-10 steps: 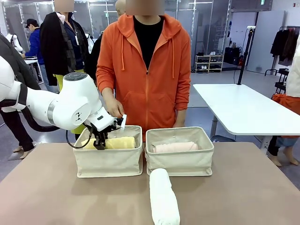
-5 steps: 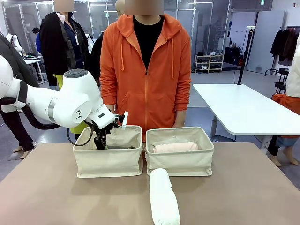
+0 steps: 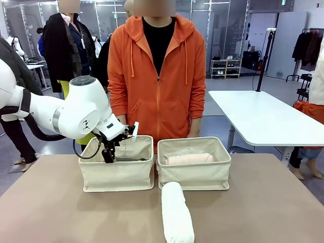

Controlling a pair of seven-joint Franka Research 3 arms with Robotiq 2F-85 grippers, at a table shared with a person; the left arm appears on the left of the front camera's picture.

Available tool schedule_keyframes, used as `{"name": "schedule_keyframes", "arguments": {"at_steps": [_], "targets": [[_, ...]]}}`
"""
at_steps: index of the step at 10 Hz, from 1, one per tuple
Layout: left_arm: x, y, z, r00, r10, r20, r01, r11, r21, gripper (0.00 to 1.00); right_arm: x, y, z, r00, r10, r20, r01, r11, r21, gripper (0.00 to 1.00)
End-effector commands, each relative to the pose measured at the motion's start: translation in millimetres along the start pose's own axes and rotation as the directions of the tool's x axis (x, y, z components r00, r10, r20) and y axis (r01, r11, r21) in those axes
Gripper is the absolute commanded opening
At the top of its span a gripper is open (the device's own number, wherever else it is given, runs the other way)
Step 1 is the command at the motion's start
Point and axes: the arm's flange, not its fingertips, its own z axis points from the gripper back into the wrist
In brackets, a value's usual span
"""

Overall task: Divide the towels into two baskets.
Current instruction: Pick up one hotel-folded towel from the bottom of the table and place it in the Fabric basket indicated by the person.

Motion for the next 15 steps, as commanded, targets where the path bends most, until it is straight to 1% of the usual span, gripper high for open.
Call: {"name": "schedule_keyframes", "arguments": {"at_steps": [1,8,9,10,11,12,13,14,15], "targets": [[-1,1,2,1.000,0.002,-0.001,-0.002,1.000,0.003,0.96,-2,3,2,1.000,0.005,-0.015,-0.005,1.000,0.000,1.00],[0,0,0,1.000,0.000,0.000,0.000,1.000,0.000,0.96,-2,3,2,1.000,0.005,-0.015,-0.005,1.000,0.000,1.00],[-5,7,29,1.000,0.015,0.024,-0.013,0.996,-0.089,0.96,-2,3,2,1.000,0.005,-0.015,-0.005,1.000,0.000,1.00],[-14,5,57,1.000,0.021,0.021,-0.018,0.989,-0.149,0.96,-2,3,2,1.000,0.005,-0.015,-0.005,1.000,0.000,1.00],[-23,-2,91,0.997,0.054,0.052,-0.043,0.981,-0.191,0.96,-2,3,2,1.000,0.005,-0.015,-0.005,1.000,0.000,1.00],[-29,-9,118,0.993,0.077,0.084,-0.058,0.977,-0.203,0.96,-2,3,2,1.000,0.005,-0.015,-0.005,1.000,0.000,1.00],[-39,-23,142,0.985,0.127,0.114,-0.092,0.957,-0.275,0.96,-2,3,2,1.000,0.005,-0.015,-0.005,1.000,0.000,1.00],[-56,-37,157,0.966,0.217,0.141,-0.158,0.925,-0.345,0.96,-2,3,2,1.000,0.005,-0.015,-0.005,1.000,0.000,1.00],[-78,-52,171,0.923,0.334,0.193,-0.237,0.886,-0.399,0.96,-2,3,2,1.000,0.005,-0.015,-0.005,1.000,0.000,1.00]]}}
